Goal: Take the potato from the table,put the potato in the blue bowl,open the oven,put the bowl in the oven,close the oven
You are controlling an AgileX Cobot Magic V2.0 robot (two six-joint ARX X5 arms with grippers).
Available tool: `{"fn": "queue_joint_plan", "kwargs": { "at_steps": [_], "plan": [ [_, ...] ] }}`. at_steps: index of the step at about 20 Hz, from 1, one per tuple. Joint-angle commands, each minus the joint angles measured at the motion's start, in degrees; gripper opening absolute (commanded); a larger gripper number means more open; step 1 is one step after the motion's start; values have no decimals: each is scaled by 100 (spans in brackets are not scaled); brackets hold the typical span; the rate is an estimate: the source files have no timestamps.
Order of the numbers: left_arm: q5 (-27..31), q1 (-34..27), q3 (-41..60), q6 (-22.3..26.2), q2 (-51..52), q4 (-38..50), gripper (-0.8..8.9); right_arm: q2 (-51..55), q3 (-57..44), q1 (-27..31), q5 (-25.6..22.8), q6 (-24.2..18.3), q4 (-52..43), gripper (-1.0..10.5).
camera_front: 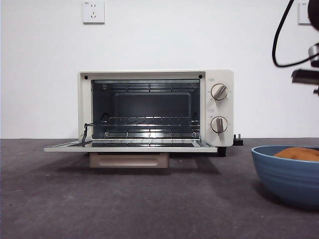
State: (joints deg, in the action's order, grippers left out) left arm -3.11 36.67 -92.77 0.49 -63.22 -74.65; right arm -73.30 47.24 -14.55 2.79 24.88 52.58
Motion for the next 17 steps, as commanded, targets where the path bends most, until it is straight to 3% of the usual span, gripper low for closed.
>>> {"fn": "queue_joint_plan", "kwargs": {
  "at_steps": [1, 3, 4, 5, 7, 9, 12, 14, 17],
  "plan": [
    [17, 2, 22, 76, 28, -33, -5, -251, -72, 2, -26, 48, -37, 186],
    [17, 2, 22, 79, 28, -33, -5, -487, -72, 2, -52, 50, -46, 138],
    [17, 2, 22, 79, 35, -35, -5, -542, -72, 2, -74, 50, -50, 25],
    [17, 2, 22, 79, 42, -37, -5, -549, -72, 2, -74, 52, -83, -16],
    [17, 2, 22, 79, 50, -37, -5, -549, -68, 2, -63, 223, -63, -17],
    [17, 2, 22, 94, 50, -37, -5, -516, -55, 0, 160, 501, 50, -17],
    [90, 2, 22, 273, 46, -26, -5, -481, 42, -13, 824, 1346, 98, -16],
    [310, 2, 22, 422, 46, -26, -5, -481, 258, -52, 1196, 1694, 162, -17],
    [466, 2, 22, 531, 48, -26, -5, -487, 951, -313, 855, 2256, 317, -17]
  ]
}}
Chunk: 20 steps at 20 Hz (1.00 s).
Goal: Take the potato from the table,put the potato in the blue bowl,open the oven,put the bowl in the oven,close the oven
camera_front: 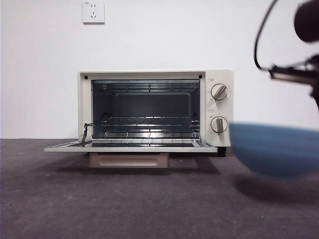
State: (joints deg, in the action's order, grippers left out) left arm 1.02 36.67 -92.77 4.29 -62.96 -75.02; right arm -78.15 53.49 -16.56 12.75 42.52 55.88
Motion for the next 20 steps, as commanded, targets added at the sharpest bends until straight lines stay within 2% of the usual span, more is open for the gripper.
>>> {"fn": "queue_joint_plan", "kwargs": {
  "at_steps": [1, 2, 4, 7, 11, 13, 15, 20],
  "plan": [
    [50, 2, 22, 181, 22, 11, -5, -17, 603, -219, -260, 743, -13, -17],
    [52, 2, 22, 214, 22, 11, -5, -68, 890, -306, -339, 973, -13, -17],
    [50, 2, 22, 234, 22, 11, -5, -343, 1543, -444, -450, 1091, 219, -17],
    [50, 2, 22, 234, 37, 2, -5, -1036, 2590, -787, -876, 992, 787, -17],
    [50, 2, 22, 232, 122, -37, -5, -1950, 3794, -1071, -826, 1036, 872, -17],
    [50, 2, 22, 232, 212, -37, -5, -2400, 4334, -1091, -562, 1259, 901, -17],
    [50, 2, 22, 229, 317, -35, -5, -2743, 4782, -1097, -525, 1386, 1029, -16],
    [50, 2, 22, 203, 601, -35, -5, -3397, 5493, -1150, -461, 1589, 1235, -17]
  ]
}}
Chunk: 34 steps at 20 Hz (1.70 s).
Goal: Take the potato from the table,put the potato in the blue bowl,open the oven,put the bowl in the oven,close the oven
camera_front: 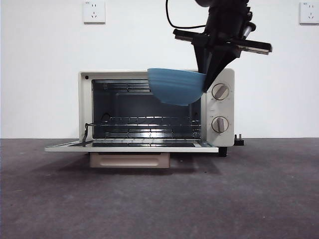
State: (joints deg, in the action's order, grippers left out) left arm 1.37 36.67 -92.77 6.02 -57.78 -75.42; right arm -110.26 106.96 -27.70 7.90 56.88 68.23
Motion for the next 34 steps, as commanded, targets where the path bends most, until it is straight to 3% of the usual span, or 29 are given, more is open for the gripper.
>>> {"fn": "queue_joint_plan", "kwargs": {
  "at_steps": [1, 8, 19, 34],
  "plan": [
    [15, 2, 22, 9, 142, 2, -5, -313, 267, -52, 26, 227, -20, -17],
    [15, 2, 22, -33, 387, 0, -5, -953, 643, -129, 103, 850, -522, -17],
    [-33, 2, 22, -160, 457, -7, -5, -1073, 647, -105, -411, 1613, -1014, -17],
    [-28, 2, 22, -284, 579, -7, -6, -1285, 647, -83, -391, 1895, -1255, 10]
  ]
}}
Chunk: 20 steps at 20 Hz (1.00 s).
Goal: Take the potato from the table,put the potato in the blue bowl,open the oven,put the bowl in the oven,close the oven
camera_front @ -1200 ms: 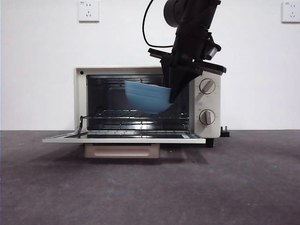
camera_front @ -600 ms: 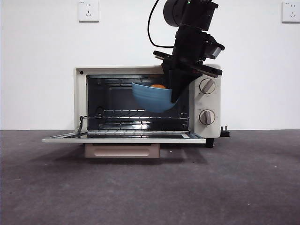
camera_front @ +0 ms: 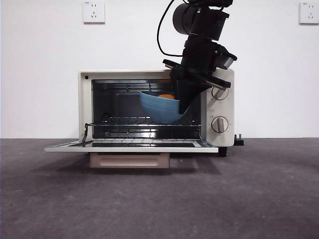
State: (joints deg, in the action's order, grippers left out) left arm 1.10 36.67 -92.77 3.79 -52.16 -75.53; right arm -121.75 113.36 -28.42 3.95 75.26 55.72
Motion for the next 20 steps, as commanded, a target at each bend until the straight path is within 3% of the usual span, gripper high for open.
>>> {"fn": "queue_joint_plan", "kwargs": {
  "at_steps": [1, 3, 10, 15, 20],
  "plan": [
    [-2, 2, 22, -61, 17, 4, -5, -136, 7, -11, 15, 57, -31, 59],
    [0, 2, 22, -63, 17, 4, -5, -136, 9, -13, 37, 55, -111, 168],
    [0, 2, 22, -61, 15, 4, -5, -136, 297, -13, 52, -31, -153, 167],
    [0, 2, 22, -61, 15, 4, -5, -136, 741, -52, -55, -66, 319, 167],
    [4, 2, 22, -61, 15, 4, -5, -136, 1172, -122, -136, -761, 1043, 163]
  ]
}}
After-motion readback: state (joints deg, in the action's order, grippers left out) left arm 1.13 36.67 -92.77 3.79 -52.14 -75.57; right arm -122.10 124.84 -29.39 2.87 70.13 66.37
